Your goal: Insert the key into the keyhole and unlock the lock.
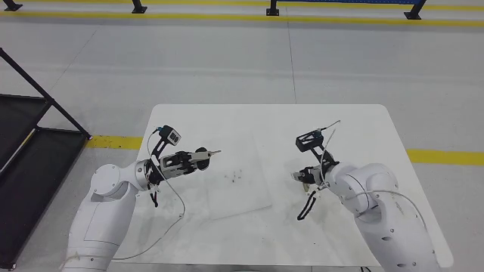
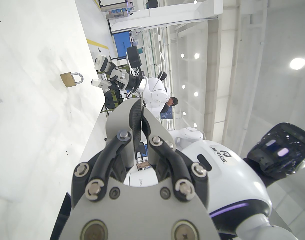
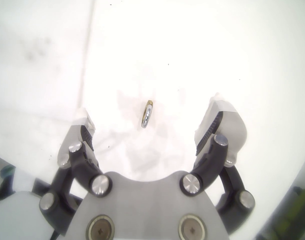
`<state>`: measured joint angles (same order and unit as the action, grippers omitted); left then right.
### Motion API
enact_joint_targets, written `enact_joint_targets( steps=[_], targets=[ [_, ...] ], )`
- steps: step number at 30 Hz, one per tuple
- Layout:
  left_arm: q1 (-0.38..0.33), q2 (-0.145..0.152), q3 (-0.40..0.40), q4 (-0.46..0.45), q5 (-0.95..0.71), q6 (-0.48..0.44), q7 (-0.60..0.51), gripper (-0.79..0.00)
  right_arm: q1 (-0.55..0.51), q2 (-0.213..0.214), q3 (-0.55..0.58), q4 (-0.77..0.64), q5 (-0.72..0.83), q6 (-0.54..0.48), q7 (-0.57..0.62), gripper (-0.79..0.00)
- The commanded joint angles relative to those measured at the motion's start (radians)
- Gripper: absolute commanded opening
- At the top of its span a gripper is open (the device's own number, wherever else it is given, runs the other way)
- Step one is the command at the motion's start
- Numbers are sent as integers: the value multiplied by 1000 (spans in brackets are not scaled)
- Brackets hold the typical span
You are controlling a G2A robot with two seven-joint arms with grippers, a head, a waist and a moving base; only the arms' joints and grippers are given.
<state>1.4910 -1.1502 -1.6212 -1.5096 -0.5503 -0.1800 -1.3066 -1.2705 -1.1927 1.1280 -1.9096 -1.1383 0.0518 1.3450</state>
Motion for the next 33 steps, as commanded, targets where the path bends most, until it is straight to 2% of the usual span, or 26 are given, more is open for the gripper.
enact_joint_targets(
  steps=[1,5,10,28,29,30,32,33],
  targets=[
    [0,0,0,0,0,0,0,-785,27,-4,-17,16,5,15,52,0],
    [0,0,0,0,0,0,0,-785,72,-10,-54,45,-1,25,143,0],
    [0,0,0,0,0,0,0,-785,96,-14,-81,74,0,20,188,0],
    [0,0,0,0,0,0,0,-785,127,-34,-150,243,51,23,110,0],
    [0,0,0,0,0,0,0,-785,130,-35,-152,248,54,24,105,-40],
    [0,0,0,0,0,0,0,-785,132,-36,-155,252,56,25,103,-172],
    [0,0,0,0,0,0,0,-785,135,-37,-158,258,59,26,99,-234],
    [0,0,0,0,0,0,0,-785,137,-38,-159,259,60,26,96,-308]
  ],
)
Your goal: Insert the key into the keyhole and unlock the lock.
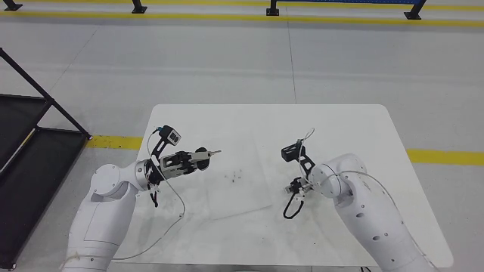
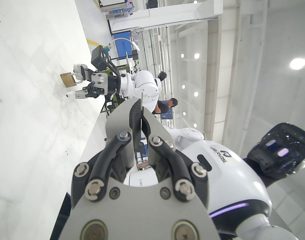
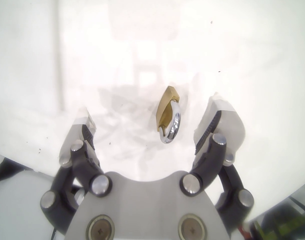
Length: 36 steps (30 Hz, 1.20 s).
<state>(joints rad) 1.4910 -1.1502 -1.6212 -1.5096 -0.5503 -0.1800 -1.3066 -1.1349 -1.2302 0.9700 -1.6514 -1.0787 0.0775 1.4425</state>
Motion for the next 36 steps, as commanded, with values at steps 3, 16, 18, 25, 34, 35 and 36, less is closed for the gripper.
enact_joint_targets(
  steps=[3,16,18,25,34,35,36],
  targets=[
    [0,0,0,0,0,0,0,-785,5,-2,-6,6,-1,2,-6,-400],
    [0,0,0,0,0,0,0,-785,18,-6,-21,30,-33,13,-14,-493],
    [0,0,0,0,0,0,0,-785,18,-7,-23,30,-40,13,-13,-505],
    [0,0,0,0,0,0,0,-785,13,-4,-19,17,-76,9,-8,-539],
    [0,0,0,0,0,0,0,-785,-4,-1,-13,-1,-95,-11,11,-542],
    [0,0,0,0,0,0,0,-785,-5,-1,-13,1,-95,-13,11,-542],
    [0,0,0,0,0,0,0,-785,-6,-1,-13,3,-93,-13,11,-545]
  ],
)
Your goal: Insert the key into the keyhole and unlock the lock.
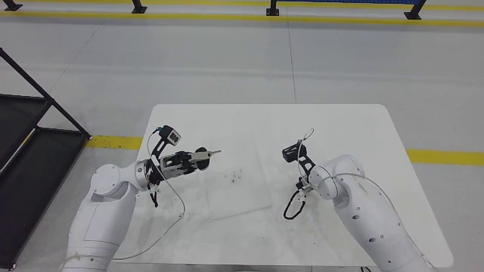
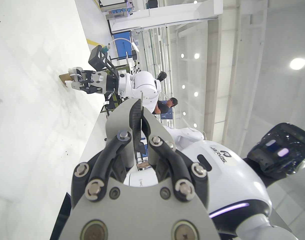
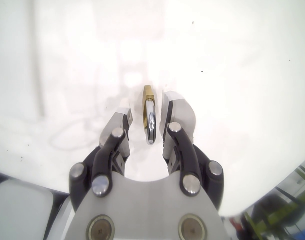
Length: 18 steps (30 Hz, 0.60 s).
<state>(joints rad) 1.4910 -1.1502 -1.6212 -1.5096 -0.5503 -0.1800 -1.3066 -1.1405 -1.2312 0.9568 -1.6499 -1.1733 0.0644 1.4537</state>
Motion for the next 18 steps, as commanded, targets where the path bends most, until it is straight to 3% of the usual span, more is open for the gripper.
enact_joint_targets(
  steps=[1,3,5,6,14,18],
  targets=[
    [0,0,0,0,0,0,0,-785,-1,0,0,5,2,-4,0,-548],
    [0,0,0,0,0,0,0,-785,-1,-1,1,10,6,-6,-2,-573],
    [0,0,0,0,0,0,0,-785,-1,-2,2,15,13,-5,-7,-653],
    [0,0,0,0,0,0,0,-785,-2,-2,3,17,18,-3,-11,-779],
    [0,0,0,0,0,0,0,-785,-11,-2,59,5,85,41,-58,-785],
    [0,0,0,0,0,0,0,-785,-38,5,179,-15,217,110,-96,-785]
  ],
)
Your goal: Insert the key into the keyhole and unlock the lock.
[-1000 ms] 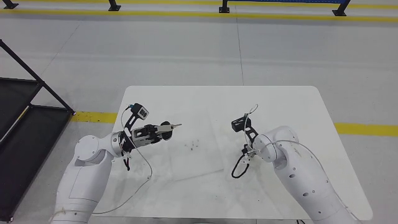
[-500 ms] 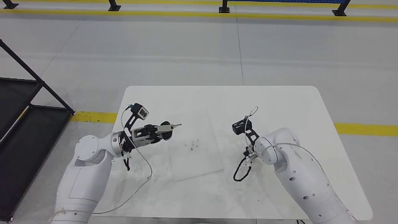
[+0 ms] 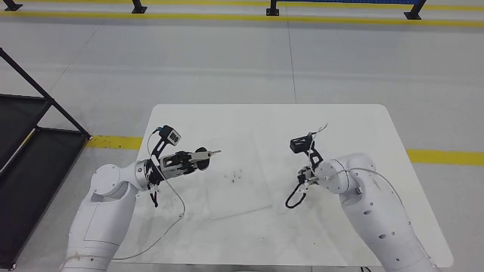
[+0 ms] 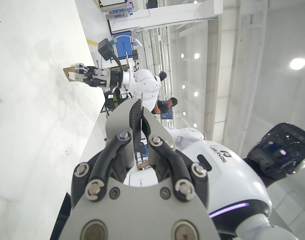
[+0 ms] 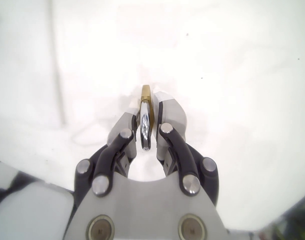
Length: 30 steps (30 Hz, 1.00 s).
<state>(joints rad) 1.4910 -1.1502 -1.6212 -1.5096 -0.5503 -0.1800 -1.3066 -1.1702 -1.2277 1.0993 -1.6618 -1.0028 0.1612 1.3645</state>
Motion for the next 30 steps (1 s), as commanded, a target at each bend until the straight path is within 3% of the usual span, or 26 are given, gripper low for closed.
enact_joint_targets(
  steps=[1,8,11,16,30],
  targets=[
    [0,0,0,0,0,0,0,-785,-19,4,79,-3,101,31,-17,-785],
    [0,0,0,0,0,0,0,-785,-130,17,329,29,538,18,-80,-785],
    [0,0,0,0,0,0,0,-785,-175,16,386,65,735,-43,-107,-785],
    [0,0,0,0,0,0,0,-785,-237,15,420,99,919,-116,-177,-785],
    [0,0,0,0,0,0,0,-785,-253,14,415,98,967,-135,-186,-785]
  ],
)
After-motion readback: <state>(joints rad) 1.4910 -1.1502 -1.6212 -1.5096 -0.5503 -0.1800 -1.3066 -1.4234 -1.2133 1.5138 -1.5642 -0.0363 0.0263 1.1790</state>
